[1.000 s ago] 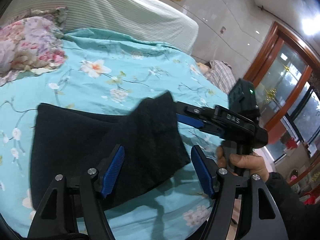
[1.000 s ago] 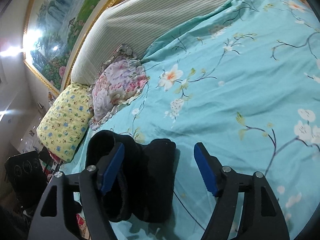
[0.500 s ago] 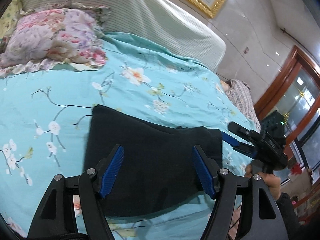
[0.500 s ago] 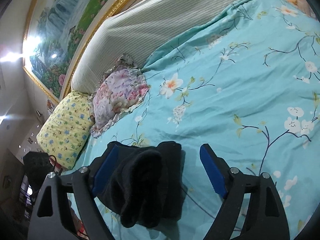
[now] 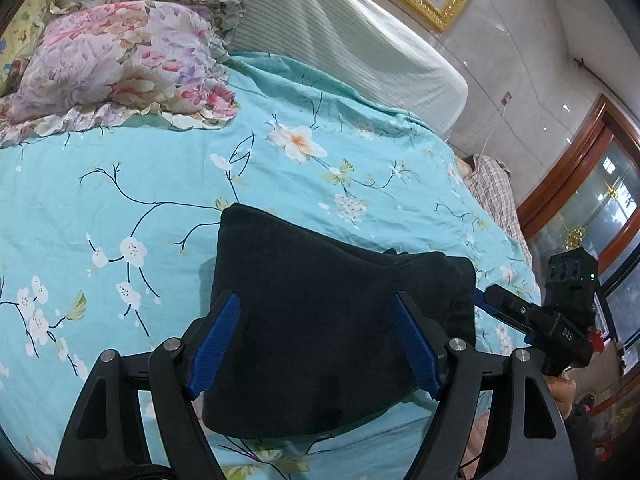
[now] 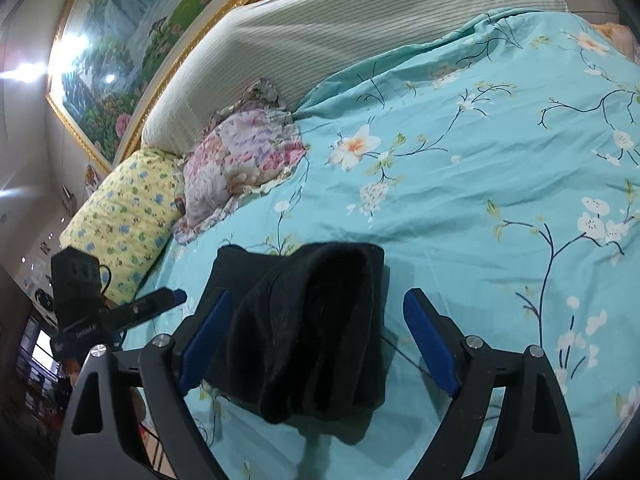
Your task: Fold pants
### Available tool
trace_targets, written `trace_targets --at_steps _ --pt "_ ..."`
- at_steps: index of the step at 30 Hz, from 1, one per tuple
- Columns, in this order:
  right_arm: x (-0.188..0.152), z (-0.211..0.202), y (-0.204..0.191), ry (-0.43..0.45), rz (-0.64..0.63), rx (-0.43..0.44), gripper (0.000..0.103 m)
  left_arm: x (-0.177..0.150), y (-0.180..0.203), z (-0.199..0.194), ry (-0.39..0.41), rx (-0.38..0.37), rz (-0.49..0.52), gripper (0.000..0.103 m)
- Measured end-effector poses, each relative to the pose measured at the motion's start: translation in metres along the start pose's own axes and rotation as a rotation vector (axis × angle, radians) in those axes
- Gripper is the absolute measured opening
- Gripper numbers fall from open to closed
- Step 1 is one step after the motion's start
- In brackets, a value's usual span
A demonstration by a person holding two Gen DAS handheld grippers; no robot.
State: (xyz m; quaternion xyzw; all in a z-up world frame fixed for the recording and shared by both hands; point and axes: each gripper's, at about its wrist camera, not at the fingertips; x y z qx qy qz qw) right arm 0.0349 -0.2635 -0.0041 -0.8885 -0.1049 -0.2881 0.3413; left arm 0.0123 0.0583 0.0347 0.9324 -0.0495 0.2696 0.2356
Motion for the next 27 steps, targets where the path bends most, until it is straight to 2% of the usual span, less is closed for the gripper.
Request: trace_targets --at_steps 16,27 --pt "-0.018 0.011 0.000 -0.053 0.007 0.000 0.090 0.011 -0.024 0.027 -0.104 -0.089 -0.056 0.083" --pt "-0.020 0.026 0.000 -0.090 0.008 0.002 0.091 0.021 -0.026 0.048 -0.153 -0.070 -0.034 0.086"
Point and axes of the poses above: each gripper's, at about its wrist camera, not at the fingertips, and z roughly the way its jaws point, y to its right, x to its top, and after that the axes turned 11 degrees about -y, right-handed
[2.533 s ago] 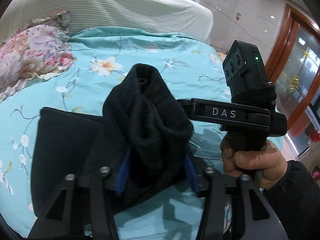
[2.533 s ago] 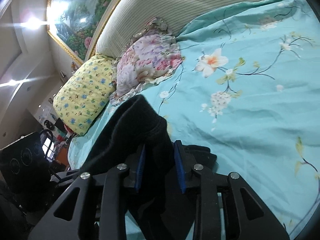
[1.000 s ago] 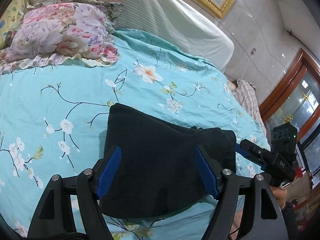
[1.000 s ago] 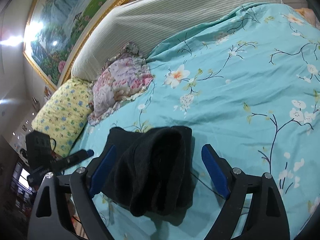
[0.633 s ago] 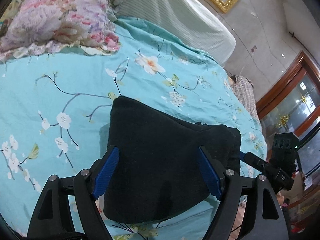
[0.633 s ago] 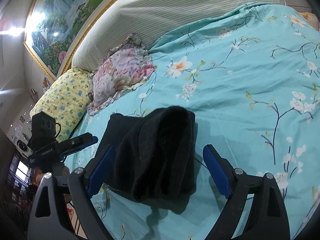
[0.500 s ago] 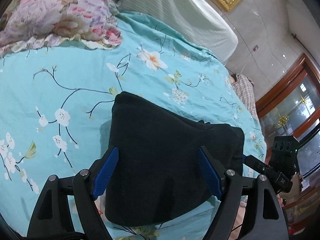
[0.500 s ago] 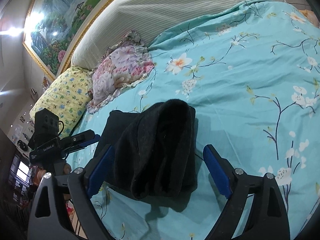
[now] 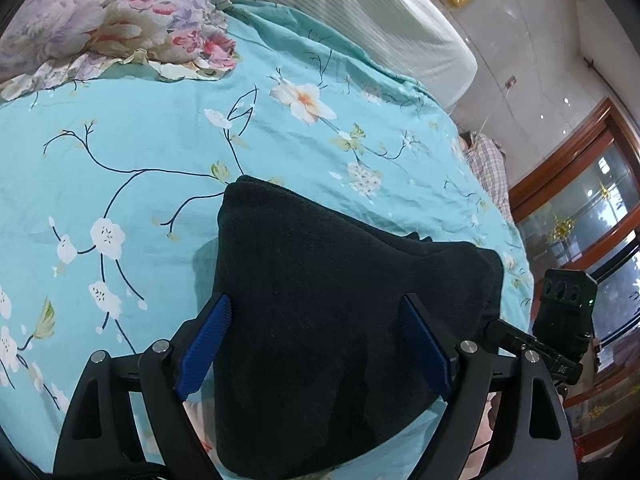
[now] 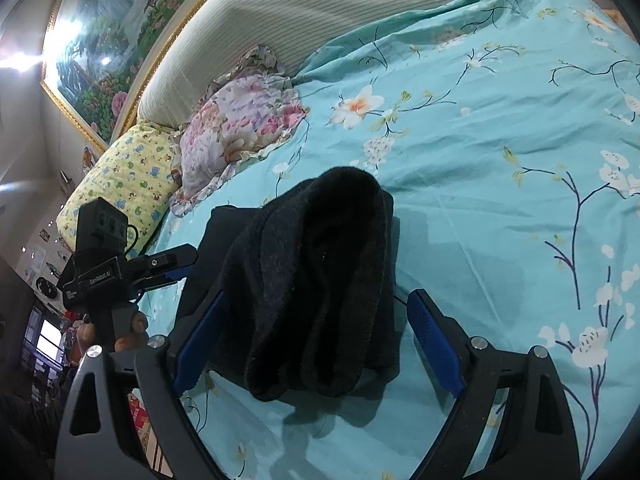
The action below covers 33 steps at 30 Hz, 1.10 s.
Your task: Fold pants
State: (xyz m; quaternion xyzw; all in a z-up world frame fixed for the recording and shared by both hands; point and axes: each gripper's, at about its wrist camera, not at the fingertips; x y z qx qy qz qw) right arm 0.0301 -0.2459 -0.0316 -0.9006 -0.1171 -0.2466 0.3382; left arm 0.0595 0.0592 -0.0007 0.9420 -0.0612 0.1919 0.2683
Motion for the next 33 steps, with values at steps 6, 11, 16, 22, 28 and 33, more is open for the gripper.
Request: trace_targets --at_steps 6,11,16,22,28,33 --pt "0.002 0.005 0.002 -0.008 0.007 0.004 0.091 0.005 -0.008 0.011 -0.026 0.030 -0.017 0.087" --pt "0.004 0.008 0.004 -0.015 0.011 0.002 0.091 0.006 -0.017 0.023 -0.064 0.012 -0.048 0.082" --pt "0.007 0.012 0.007 -0.019 0.017 0.003 0.091 0.006 -0.020 0.026 -0.063 -0.003 -0.053 0.070" --pt "0.010 0.019 0.010 -0.034 0.021 0.008 0.091 0.003 -0.040 0.018 -0.030 -0.093 -0.136 0.045" --pt "0.015 0.032 0.012 -0.055 0.024 0.045 0.091 -0.003 -0.062 0.018 -0.020 -0.189 -0.220 0.039" --pt "0.017 0.039 0.018 -0.095 0.056 0.079 0.070 -0.007 -0.063 0.016 -0.007 -0.213 -0.231 0.036"
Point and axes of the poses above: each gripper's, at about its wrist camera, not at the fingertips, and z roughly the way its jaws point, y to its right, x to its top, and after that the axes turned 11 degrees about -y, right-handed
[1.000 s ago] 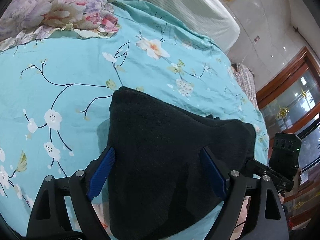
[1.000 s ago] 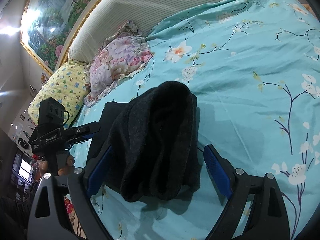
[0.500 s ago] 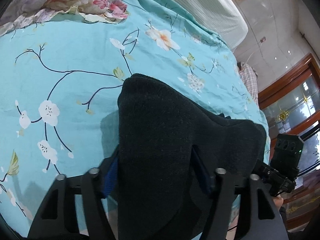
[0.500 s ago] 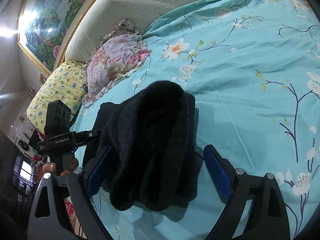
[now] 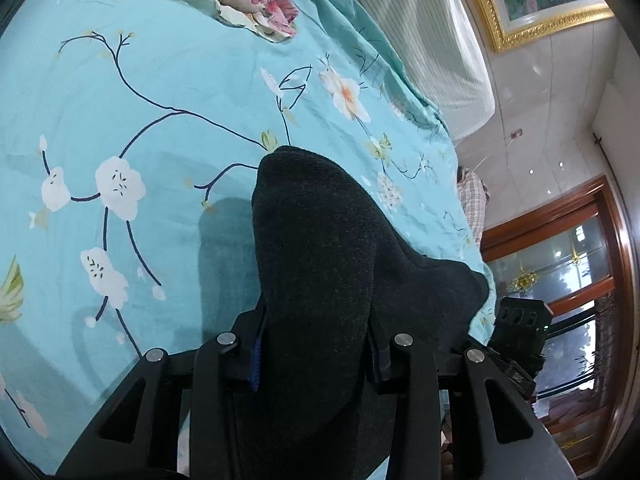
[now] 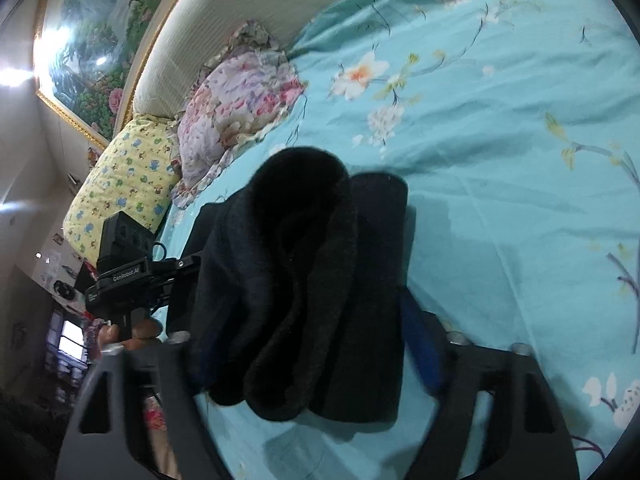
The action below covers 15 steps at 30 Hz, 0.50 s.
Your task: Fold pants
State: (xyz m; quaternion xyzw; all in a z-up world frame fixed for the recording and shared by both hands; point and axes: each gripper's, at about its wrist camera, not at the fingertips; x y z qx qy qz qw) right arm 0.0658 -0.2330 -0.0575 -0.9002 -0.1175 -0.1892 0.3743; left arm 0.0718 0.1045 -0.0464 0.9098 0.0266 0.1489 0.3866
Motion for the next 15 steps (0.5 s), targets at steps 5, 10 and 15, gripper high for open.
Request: trace_targets --at_steps 5,10,15 --pt "0.000 -0.004 0.005 0.000 0.040 0.049 0.049 -0.002 0.000 -0.004 0.015 -0.028 -0.013 0.033" --pt "0.005 -0.010 -0.013 0.039 -0.001 0.067 0.042 -0.006 0.002 -0.017 0.043 -0.036 -0.021 0.030" --pt "0.014 -0.007 -0.032 0.033 -0.038 0.091 0.041 -0.009 0.000 -0.044 0.099 -0.028 -0.029 0.030"
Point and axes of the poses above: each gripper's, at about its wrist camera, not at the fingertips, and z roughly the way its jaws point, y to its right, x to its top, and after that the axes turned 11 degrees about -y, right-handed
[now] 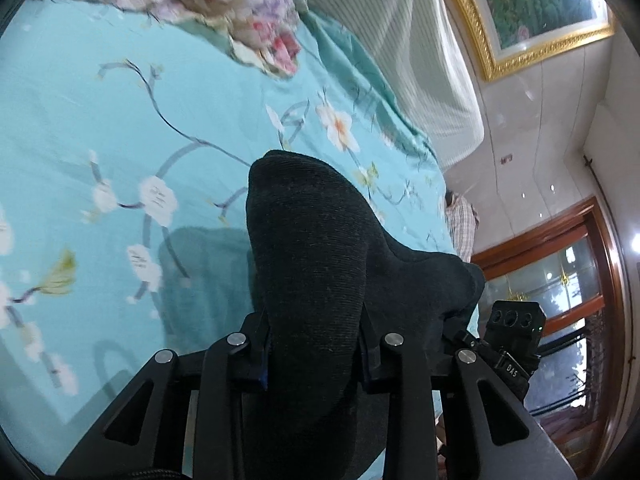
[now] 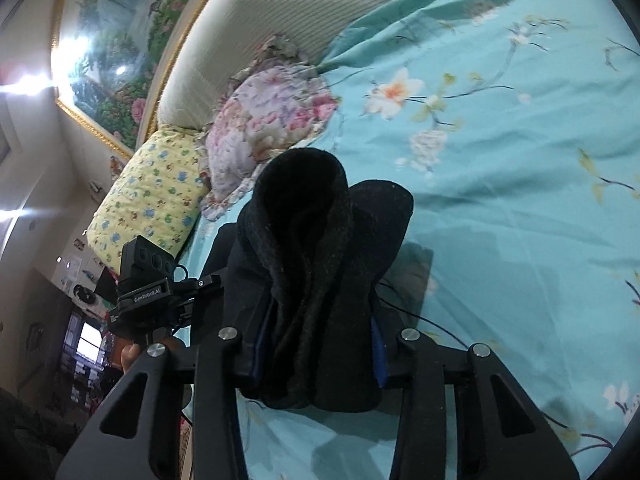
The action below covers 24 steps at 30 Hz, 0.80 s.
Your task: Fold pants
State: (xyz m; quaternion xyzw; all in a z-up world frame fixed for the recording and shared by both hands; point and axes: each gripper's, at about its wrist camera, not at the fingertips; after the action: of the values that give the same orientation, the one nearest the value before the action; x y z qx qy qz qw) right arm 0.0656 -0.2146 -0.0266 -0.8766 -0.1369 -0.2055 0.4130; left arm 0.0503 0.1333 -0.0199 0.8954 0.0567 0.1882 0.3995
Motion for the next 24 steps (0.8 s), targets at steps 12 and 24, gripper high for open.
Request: trace_targets --at_steps 12,24 --pt "0.035 0.057 -0.050 -0.072 -0.107 0.080 0.041 0.000 -0.035 -0.083 0.152 0.061 -0.061 0.030" --pt "0.071 0.129 -0.092 -0.152 -0.177 0.115 0.041 0.008 -0.082 -0.140 0.246 0.139 -0.127 0.030"
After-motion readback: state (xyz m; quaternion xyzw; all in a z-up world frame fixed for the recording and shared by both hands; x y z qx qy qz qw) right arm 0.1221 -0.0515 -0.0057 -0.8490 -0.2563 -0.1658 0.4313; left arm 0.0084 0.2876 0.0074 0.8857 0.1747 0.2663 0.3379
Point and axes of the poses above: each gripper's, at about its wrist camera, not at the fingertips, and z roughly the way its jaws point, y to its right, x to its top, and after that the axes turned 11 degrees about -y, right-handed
